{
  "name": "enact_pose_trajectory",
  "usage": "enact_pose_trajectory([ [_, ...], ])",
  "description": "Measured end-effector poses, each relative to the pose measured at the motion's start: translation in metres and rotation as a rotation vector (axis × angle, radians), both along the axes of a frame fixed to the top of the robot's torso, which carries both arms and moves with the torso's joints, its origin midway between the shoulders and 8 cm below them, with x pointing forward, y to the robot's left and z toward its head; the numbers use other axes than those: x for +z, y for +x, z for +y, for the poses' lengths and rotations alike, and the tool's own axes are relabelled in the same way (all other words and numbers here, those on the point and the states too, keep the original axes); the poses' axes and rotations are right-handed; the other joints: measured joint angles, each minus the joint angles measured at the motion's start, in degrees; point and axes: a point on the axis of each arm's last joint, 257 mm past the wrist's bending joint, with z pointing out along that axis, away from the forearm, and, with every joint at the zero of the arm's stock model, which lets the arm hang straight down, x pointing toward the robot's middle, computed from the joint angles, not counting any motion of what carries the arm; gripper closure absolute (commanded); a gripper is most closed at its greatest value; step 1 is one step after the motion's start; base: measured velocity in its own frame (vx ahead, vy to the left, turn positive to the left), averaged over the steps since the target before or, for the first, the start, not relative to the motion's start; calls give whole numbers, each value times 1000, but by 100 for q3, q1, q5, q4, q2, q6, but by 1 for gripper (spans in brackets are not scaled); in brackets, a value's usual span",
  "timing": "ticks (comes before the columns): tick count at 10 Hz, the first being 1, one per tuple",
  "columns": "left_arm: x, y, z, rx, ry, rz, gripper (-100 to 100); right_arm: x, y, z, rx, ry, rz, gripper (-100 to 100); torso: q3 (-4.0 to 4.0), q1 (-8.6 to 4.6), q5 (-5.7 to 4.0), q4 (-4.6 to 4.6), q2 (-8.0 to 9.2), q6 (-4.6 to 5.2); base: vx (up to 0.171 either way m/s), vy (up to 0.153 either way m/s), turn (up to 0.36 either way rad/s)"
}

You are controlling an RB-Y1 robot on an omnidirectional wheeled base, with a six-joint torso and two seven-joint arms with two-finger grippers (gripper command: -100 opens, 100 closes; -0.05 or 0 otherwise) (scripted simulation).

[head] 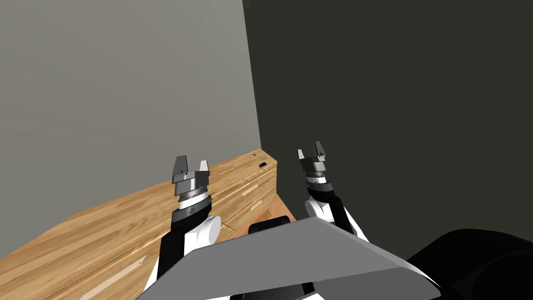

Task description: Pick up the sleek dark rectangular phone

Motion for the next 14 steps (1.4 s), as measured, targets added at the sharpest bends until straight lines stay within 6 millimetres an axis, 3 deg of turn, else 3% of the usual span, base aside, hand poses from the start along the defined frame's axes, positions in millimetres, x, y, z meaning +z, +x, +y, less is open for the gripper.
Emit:
enact_pose_trajectory([
  [2, 0, 0, 0, 0, 0, 0, 0, -24, 5, 4, 3, -39, 73, -100, 7, 5, 1, 2, 13, 0, -43, 21, 118],
  [6, 0, 0, 0, 0, 0, 0, 0, -93, 18, 8, 4, -131, 245, -100, 9, 8, 2, 4, 15, 1, -37, 30, 138],
  [9, 0, 0, 0, 0, 0, 0, 0, -167, 12, 19, 11, -226, 408, -100, 9, 21, 5, 4, 16, -2, -33, 53, 226],
  [10, 0, 0, 0, 0, 0, 0, 0, -180, 8, 18, 11, -248, 442, -100, 8, 15, 4, 3, 13, 1, -18, 51, 236],
  [12, 0, 0, 0, 0, 0, 0, 0, -230, -14, 18, 23, -320, 559, -100, 7, 21, 6, 3, 12, -1, -15, 64, 242],
  [14, 0, 0, 0, 0, 0, 0, 0, -262, -23, 16, 33, -381, 635, -100, 4, 18, 5, 2, 7, -2, -2, 52, 214],
])
